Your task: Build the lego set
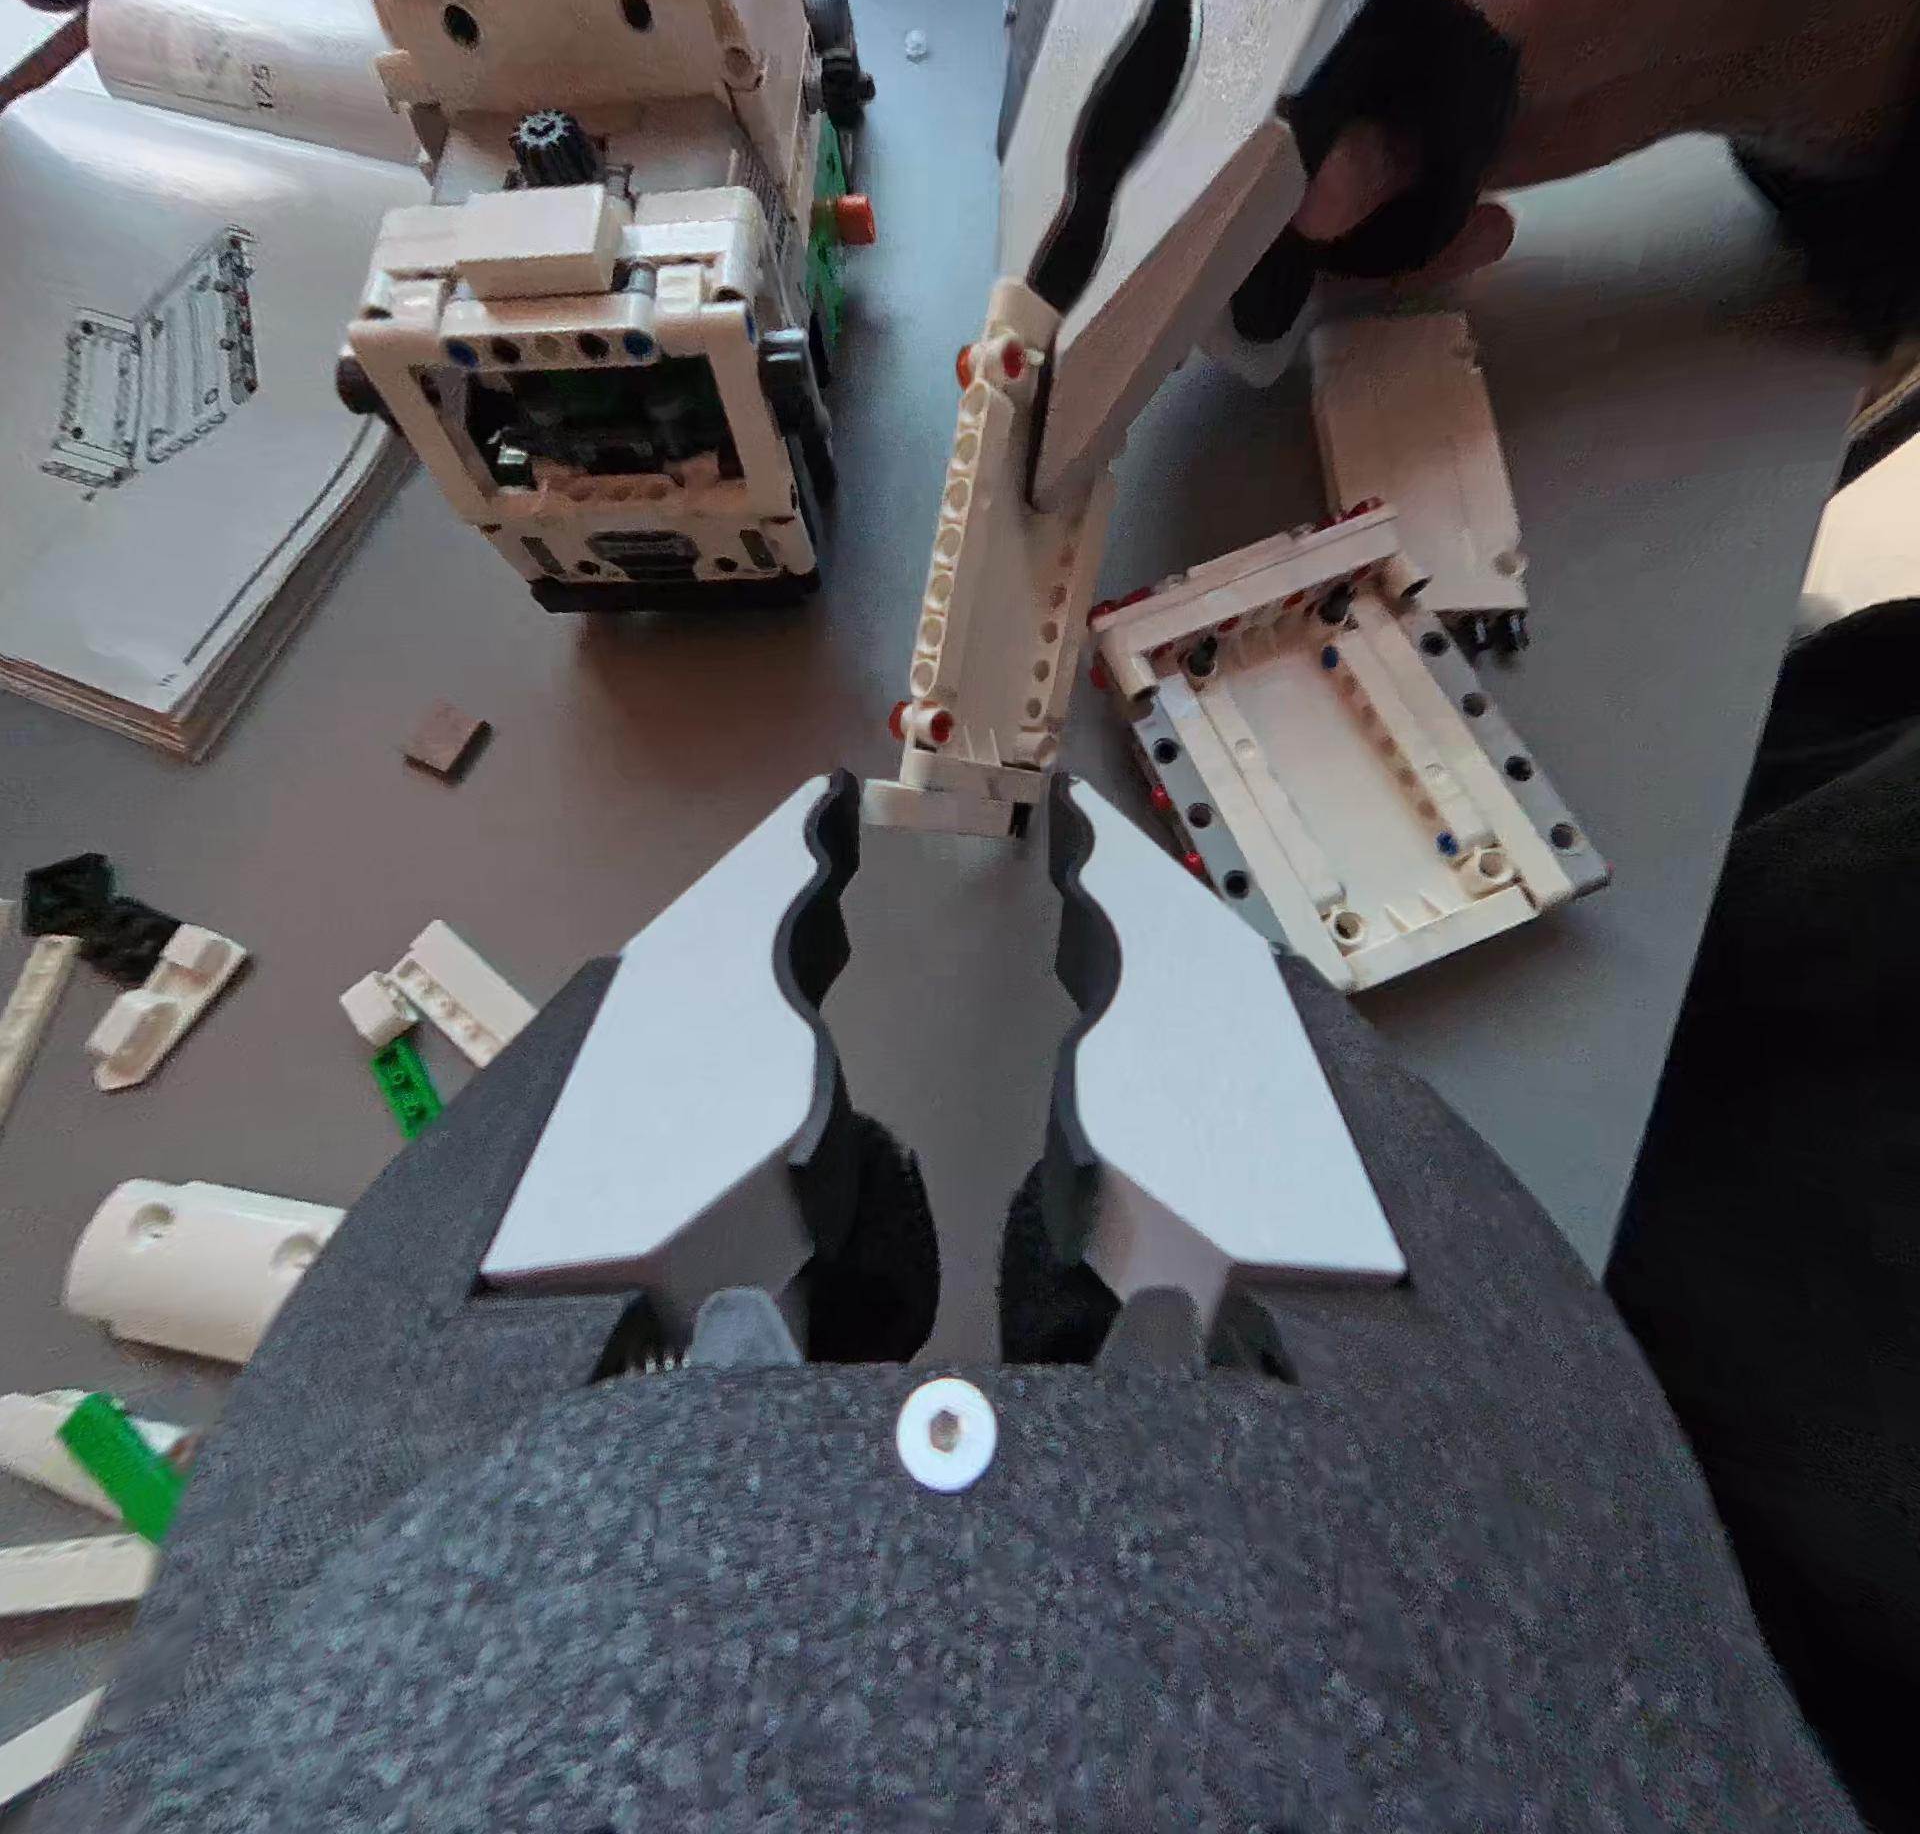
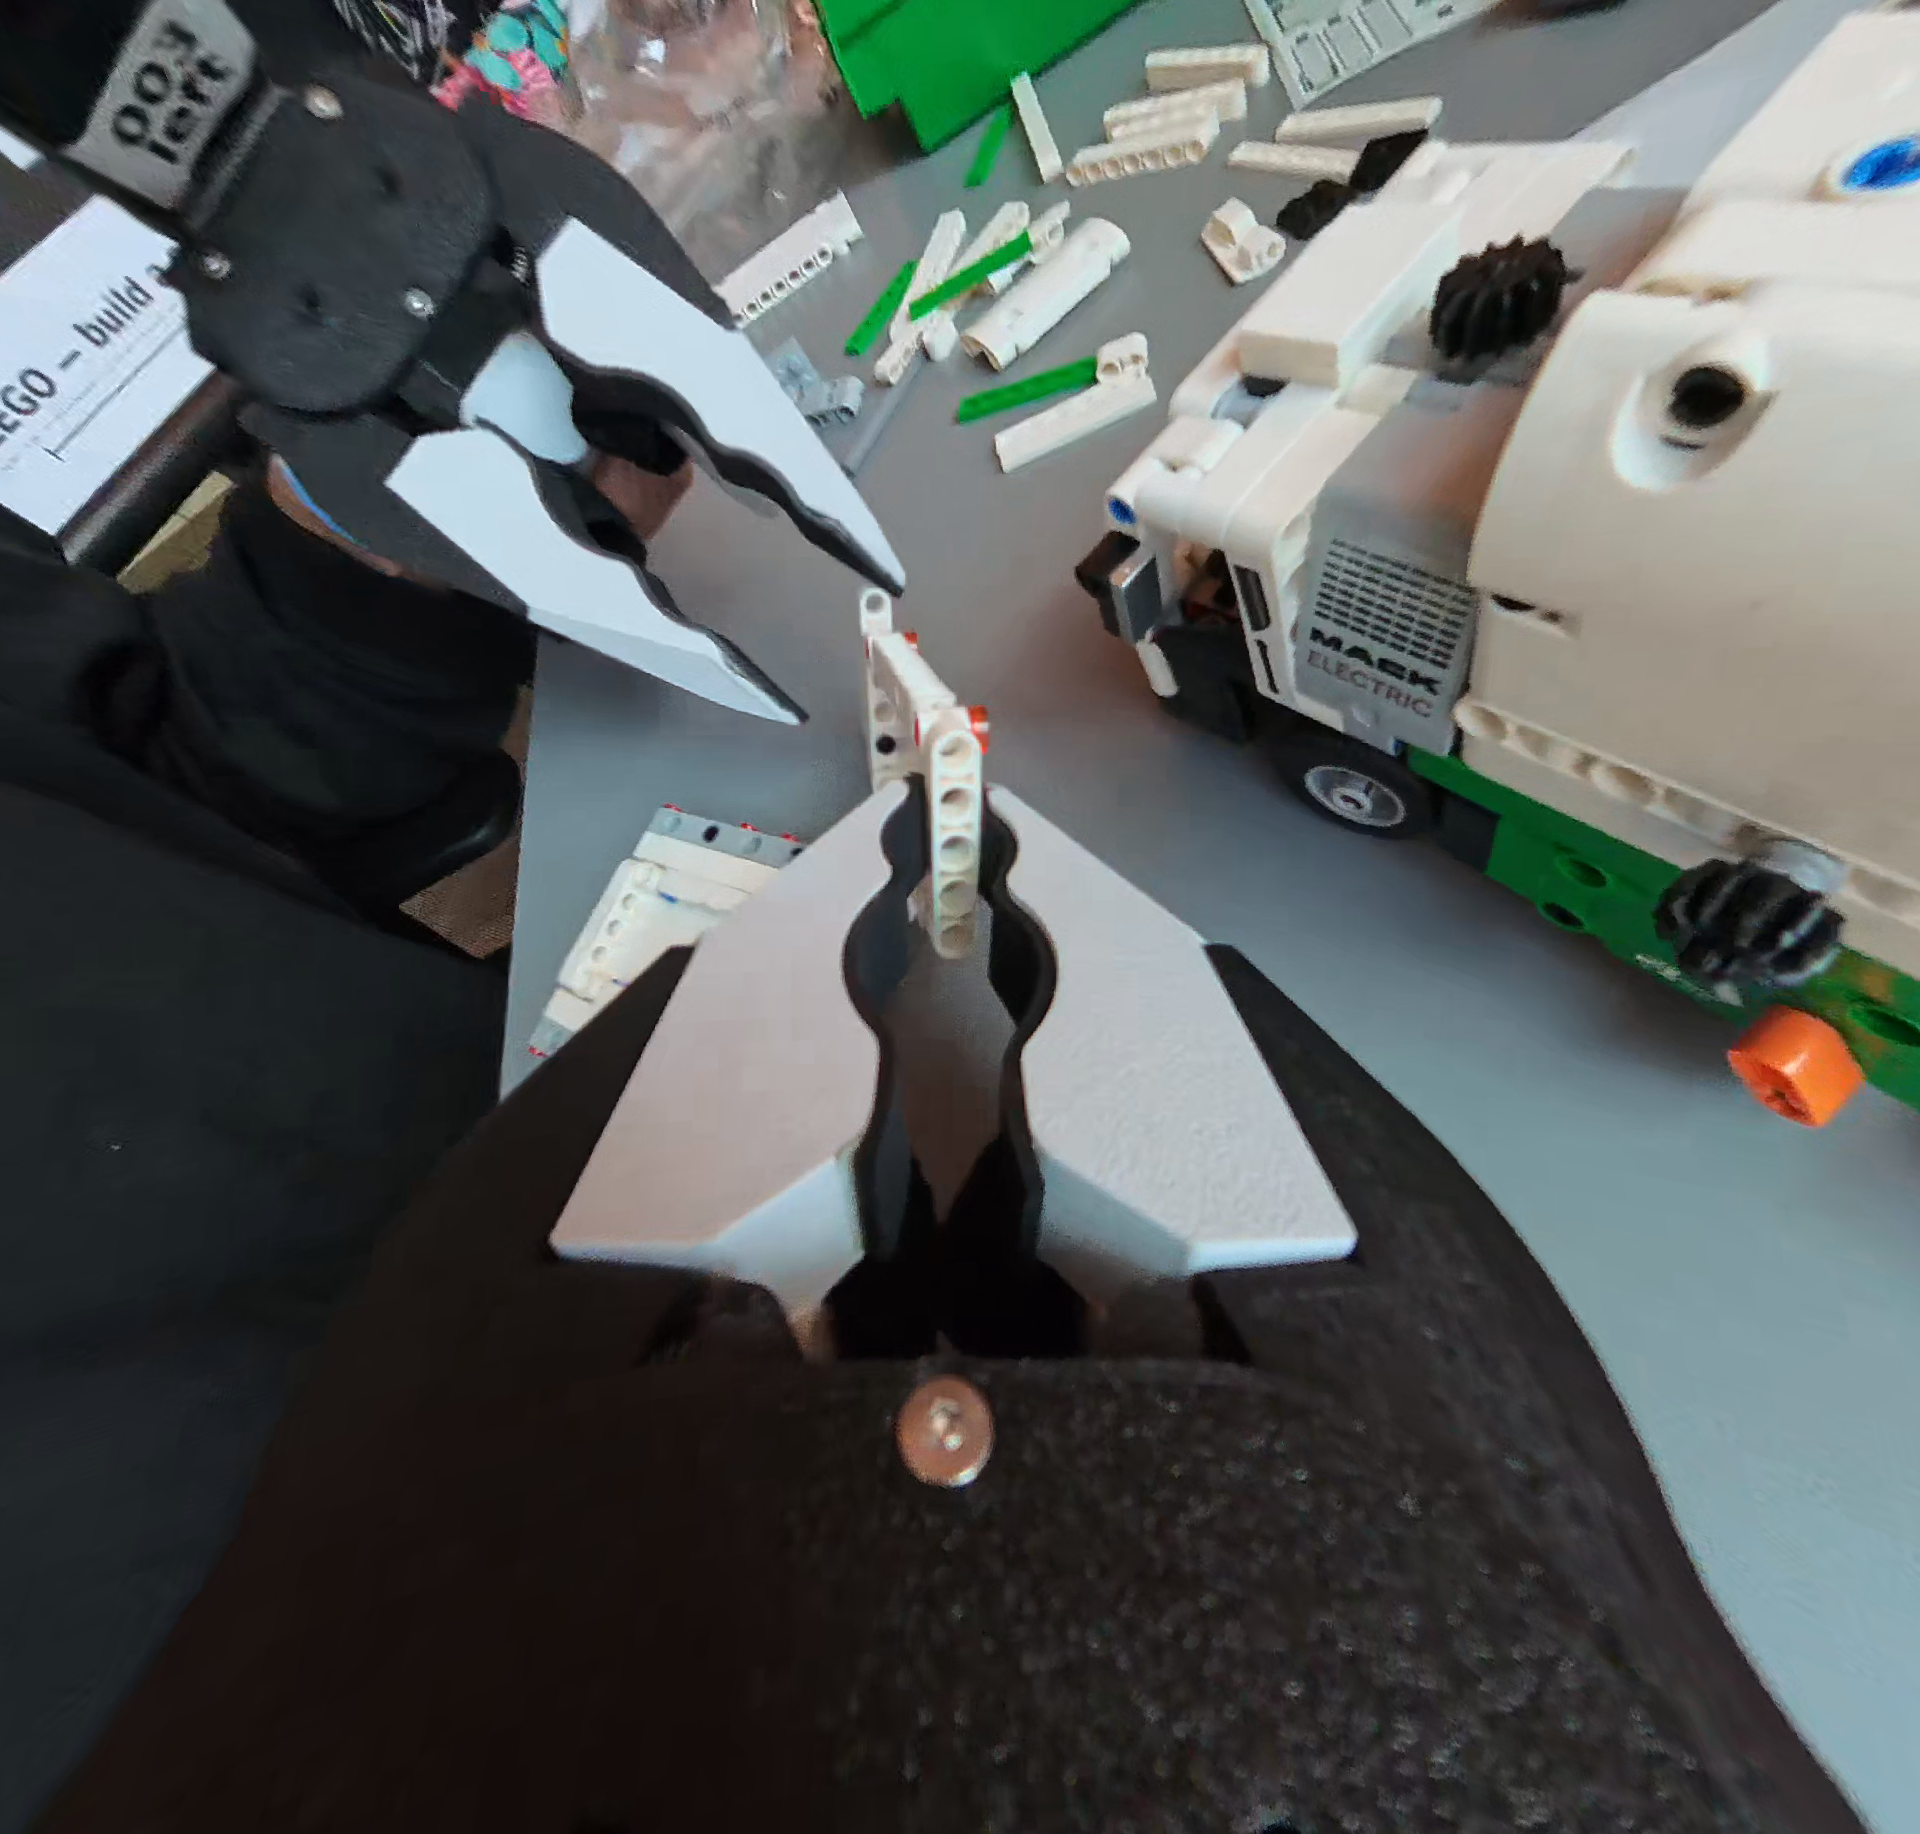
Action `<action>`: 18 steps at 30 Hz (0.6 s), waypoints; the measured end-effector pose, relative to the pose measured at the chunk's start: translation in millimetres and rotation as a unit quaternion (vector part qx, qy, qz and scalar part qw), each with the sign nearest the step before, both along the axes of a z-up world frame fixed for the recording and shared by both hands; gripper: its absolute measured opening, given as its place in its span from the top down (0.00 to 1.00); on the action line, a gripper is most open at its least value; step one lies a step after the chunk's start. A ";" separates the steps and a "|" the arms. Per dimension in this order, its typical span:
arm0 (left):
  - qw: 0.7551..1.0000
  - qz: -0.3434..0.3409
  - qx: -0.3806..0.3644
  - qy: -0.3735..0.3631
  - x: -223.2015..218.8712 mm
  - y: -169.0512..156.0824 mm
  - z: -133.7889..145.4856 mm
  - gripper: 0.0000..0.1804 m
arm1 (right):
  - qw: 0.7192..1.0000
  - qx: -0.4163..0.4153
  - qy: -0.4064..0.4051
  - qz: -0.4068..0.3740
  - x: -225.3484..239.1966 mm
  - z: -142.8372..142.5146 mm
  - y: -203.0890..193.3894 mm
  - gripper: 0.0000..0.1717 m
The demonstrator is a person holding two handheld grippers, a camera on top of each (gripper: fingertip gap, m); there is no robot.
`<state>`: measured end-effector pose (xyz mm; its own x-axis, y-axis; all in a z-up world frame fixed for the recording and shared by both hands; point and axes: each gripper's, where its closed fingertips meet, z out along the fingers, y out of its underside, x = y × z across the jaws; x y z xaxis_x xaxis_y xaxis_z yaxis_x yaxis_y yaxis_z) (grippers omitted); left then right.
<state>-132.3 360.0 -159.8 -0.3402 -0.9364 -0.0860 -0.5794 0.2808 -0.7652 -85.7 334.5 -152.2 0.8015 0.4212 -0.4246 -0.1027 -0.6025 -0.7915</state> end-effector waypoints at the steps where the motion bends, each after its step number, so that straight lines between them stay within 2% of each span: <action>1: 0.999 0.003 -0.031 -0.010 0.2 -1.0 4.0 0.81 | 1.000 0.008 0.003 0.012 -2.6 3.0 -2.5 0.97; 5: 0.985 -0.003 -0.163 -0.051 -2.8 -9.3 25.9 0.80 | 0.994 0.063 0.003 0.090 -24.0 28.4 -13.4 0.96; 7: 0.974 -0.021 -0.211 -0.074 -9.7 -18.0 40.4 0.89 | 0.991 0.079 -0.004 0.111 -27.2 41.9 -13.9 0.96; 9: 0.968 -0.038 -0.231 -0.088 -20.4 -27.7 49.6 0.90 | 0.988 0.083 -0.001 0.129 -28.7 51.5 -12.9 0.97; 13: 0.964 -0.022 -0.247 -0.095 -34.6 -33.7 50.1 0.88 | 0.974 0.110 0.048 0.193 -43.7 70.5 -14.2 0.97; 16: 0.950 -0.005 -0.281 -0.137 -41.3 -38.0 61.0 0.92 | 0.967 0.110 0.068 0.221 -59.5 68.4 -7.1 0.97; 18: 0.950 0.023 -0.275 -0.146 -47.4 -33.8 56.8 0.95 | 0.963 0.112 0.067 0.236 -68.7 64.3 -3.0 0.97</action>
